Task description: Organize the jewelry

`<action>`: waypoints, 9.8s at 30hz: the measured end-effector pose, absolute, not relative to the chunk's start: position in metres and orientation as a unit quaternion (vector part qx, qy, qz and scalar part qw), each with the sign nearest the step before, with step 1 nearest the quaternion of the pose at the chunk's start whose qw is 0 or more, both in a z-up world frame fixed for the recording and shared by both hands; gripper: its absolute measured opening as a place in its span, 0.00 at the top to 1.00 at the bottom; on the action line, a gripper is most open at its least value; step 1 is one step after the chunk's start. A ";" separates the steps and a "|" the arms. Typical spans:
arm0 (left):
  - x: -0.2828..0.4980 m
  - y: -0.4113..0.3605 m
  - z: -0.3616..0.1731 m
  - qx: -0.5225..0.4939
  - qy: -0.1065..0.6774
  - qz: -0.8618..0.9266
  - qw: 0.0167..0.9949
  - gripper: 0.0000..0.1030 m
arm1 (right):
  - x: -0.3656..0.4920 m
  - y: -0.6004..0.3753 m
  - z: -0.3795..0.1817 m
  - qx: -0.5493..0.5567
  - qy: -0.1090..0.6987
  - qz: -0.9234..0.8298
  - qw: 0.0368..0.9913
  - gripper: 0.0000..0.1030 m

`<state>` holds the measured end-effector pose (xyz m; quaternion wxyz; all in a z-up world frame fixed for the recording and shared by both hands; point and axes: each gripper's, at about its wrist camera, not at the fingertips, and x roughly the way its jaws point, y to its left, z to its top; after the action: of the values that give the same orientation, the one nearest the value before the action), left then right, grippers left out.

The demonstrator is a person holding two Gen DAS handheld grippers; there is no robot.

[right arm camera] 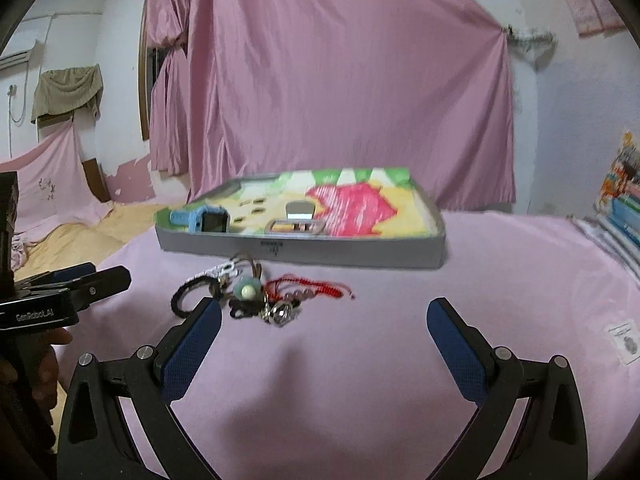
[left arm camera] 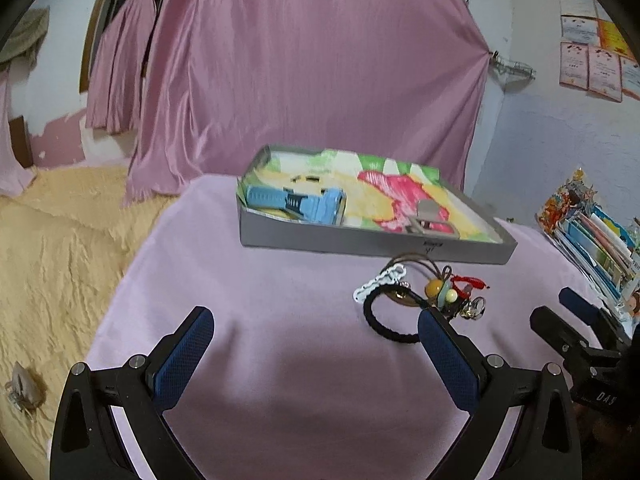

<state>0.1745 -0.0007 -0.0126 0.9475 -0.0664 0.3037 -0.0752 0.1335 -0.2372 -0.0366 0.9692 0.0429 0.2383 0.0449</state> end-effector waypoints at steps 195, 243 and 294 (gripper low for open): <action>0.258 -0.051 -0.021 0.052 0.422 -0.185 0.886 0.41 | 0.201 -0.206 -0.054 0.035 0.376 0.137 0.916 0.71; 0.232 -0.060 -0.016 0.034 0.400 -0.217 0.890 0.97 | 0.202 -0.210 -0.057 0.054 0.373 0.163 0.912 0.91; 0.321 -0.076 0.000 -0.040 0.396 -0.171 0.901 0.97 | 0.306 -0.260 -0.044 0.085 0.388 0.080 0.914 0.88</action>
<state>0.3207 -0.0761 0.0003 0.9015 -0.0396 0.3955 -0.1713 0.3062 -0.2599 -0.0445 0.9143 0.0850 0.3879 0.0800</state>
